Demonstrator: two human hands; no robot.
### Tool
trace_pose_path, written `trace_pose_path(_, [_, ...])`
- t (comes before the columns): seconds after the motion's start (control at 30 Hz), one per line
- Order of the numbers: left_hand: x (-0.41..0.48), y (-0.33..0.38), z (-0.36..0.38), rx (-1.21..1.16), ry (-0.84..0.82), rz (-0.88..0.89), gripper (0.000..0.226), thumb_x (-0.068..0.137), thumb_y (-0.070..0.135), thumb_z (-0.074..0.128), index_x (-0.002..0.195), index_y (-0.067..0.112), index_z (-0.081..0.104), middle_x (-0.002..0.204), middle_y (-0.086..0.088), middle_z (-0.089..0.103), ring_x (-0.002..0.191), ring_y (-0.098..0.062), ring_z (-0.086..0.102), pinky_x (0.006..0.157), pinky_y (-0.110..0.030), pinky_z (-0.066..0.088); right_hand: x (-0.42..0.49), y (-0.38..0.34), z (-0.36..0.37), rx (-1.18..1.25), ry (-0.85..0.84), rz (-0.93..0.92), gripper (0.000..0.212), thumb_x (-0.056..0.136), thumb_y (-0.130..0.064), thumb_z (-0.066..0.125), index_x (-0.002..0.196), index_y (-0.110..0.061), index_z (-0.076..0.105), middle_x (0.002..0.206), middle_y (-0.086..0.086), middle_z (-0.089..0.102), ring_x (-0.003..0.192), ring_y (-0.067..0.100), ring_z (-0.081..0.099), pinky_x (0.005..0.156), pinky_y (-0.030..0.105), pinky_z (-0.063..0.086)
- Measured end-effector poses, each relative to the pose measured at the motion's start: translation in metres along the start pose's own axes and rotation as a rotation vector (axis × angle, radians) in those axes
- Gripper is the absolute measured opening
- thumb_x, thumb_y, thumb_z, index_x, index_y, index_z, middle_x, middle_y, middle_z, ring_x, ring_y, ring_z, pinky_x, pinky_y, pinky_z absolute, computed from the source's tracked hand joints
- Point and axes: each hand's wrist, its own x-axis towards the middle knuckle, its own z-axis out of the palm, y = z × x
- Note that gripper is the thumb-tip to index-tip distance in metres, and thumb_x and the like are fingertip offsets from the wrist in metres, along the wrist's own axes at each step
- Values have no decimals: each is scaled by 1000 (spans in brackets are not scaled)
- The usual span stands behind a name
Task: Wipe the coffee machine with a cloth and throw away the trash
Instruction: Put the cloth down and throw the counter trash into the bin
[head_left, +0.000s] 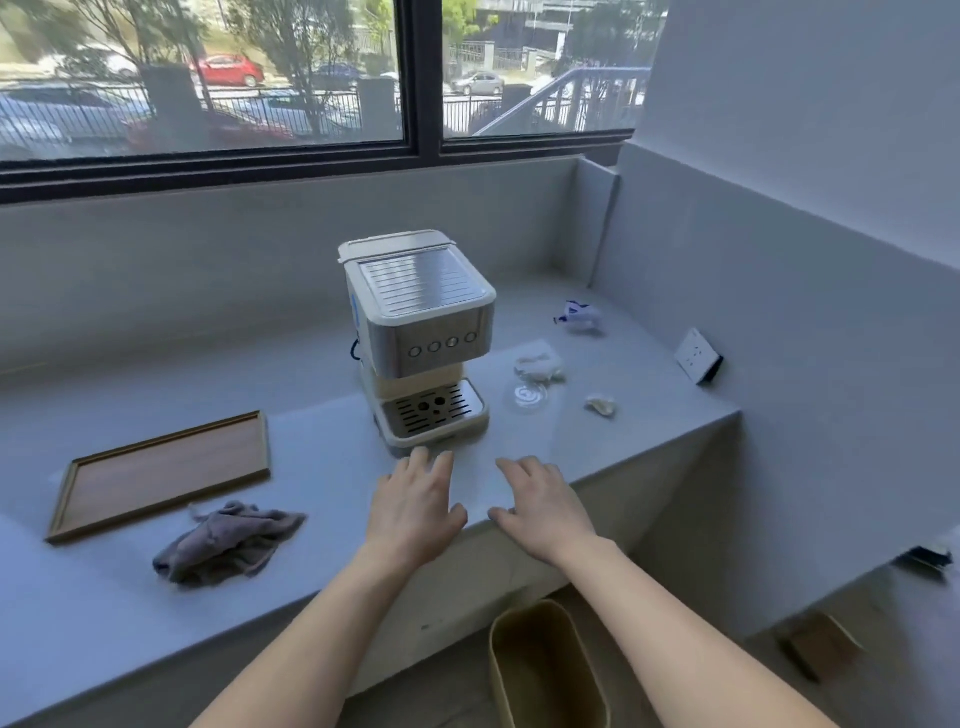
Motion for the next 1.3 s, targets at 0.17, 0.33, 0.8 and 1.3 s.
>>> trace_pose_path(0.17, [9,75,22,-41,12,-4,58,84,44,53,137,24,40,124,-3,48,116,-26,49,88,-40,44,-18,73,-23,-5,15,5,64,93,-45,53,149,-22,31,142,6,44,128,29,39,104,40,41])
trace_pose_path(0.33, [20,124,30,-58,32,-17,59,86,41,54,140,23,38,123,-5,50,116,-26,50,88,-40,46,-23,129,-43,2,24,-13,62,93,-44,53,148,-22,32,142,5,45,131,28,37,105,40,41])
trace_pose_path(0.8, [131,125,43,-46,-79,-23,45,87,36,53,128,18,46,112,-5,50,105,-27,52,79,-40,49,65,171,-58,16,4,85,56,93,-39,54,144,-22,37,141,4,46,126,27,40,98,41,46])
trace_pose_path(1.3, [270,101,100,-117,-150,-118,72,84,50,66,137,12,36,136,-14,38,129,-32,37,94,-41,44,188,224,-21,-30,-47,264,50,97,-38,50,144,-28,38,153,-2,34,131,29,34,89,39,50])
